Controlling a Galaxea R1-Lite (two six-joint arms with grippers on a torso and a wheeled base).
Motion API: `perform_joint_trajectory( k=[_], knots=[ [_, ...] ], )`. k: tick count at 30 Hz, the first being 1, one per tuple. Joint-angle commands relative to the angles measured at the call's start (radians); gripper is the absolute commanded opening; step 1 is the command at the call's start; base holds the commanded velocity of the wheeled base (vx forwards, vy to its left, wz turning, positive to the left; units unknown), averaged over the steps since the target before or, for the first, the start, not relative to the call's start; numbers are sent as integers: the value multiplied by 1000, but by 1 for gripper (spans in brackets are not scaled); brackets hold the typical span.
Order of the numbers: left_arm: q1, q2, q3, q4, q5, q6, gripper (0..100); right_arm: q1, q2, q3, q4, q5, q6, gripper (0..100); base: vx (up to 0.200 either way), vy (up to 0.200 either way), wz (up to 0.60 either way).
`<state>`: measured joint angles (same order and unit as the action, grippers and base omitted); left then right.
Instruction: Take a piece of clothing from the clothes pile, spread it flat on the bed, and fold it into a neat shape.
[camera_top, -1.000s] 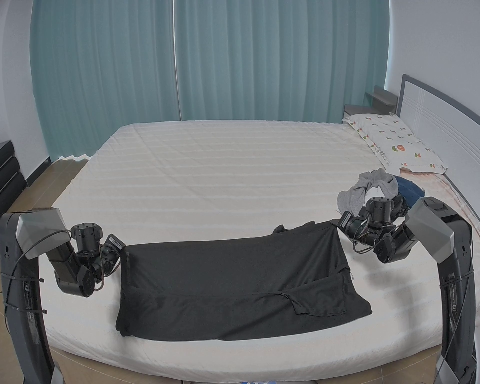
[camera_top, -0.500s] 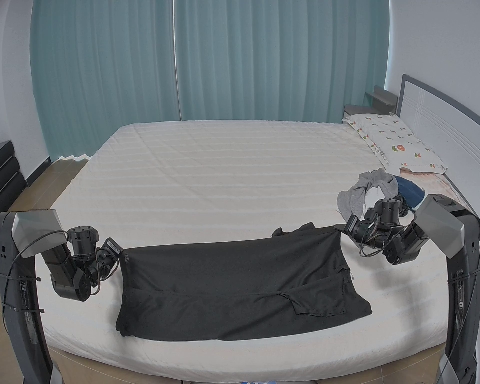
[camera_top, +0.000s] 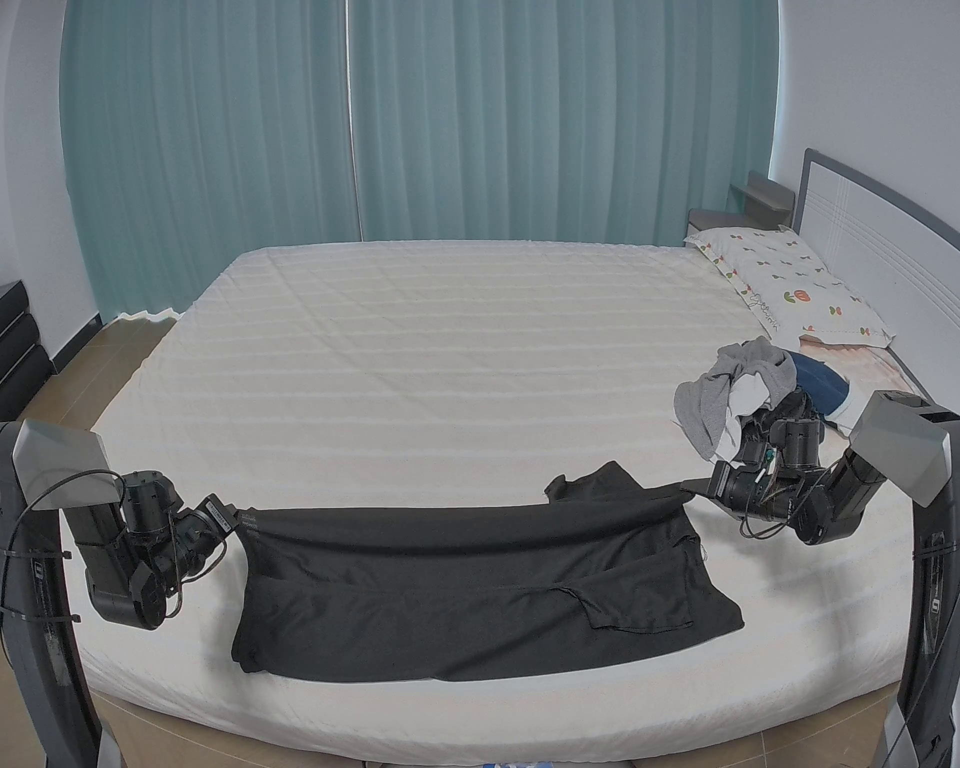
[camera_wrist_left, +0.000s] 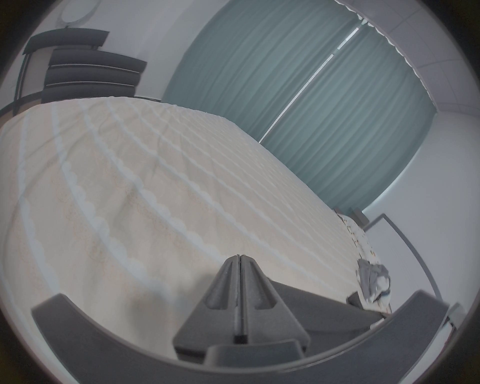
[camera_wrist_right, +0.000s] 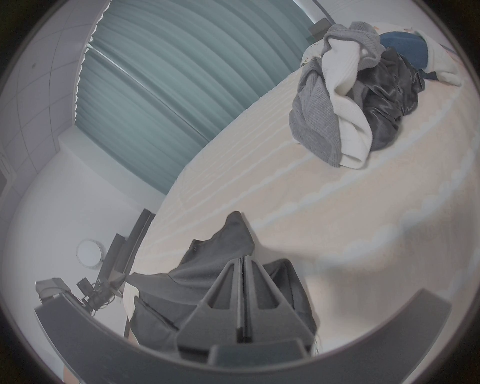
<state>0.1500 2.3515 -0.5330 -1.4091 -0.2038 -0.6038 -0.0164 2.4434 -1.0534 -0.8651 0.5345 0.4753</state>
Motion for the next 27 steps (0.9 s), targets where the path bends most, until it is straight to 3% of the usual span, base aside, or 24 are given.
perform_joint_trajectory(
  k=[1, 6, 17, 25, 26, 27],
  knots=[
    [25, 5, 87, -27, -62, 79, 0, -5, -18, 72, 0, 5, -52, 0, 0, 0, 0],
    [28, 25, 136, -27, -85, 193, 0, -4, -24, 141, 3, 9, -118, 0, 0, 0, 0],
    [23, 34, 168, -31, -91, 217, 0, -5, -26, 201, 3, 9, -138, 0, 0, 0, 0],
    [26, 29, 199, -39, -154, 240, 0, -25, -26, 211, 3, 15, -132, 0, 0, 0, 0],
    [26, 29, 199, -39, -154, 240, 100, -25, -27, 217, 1, 15, -133, 0, 0, 0, 0],
    [26, 29, 199, -39, -154, 240, 100, -25, -27, 217, 1, 15, -133, 0, 0, 0, 0]
  ],
)
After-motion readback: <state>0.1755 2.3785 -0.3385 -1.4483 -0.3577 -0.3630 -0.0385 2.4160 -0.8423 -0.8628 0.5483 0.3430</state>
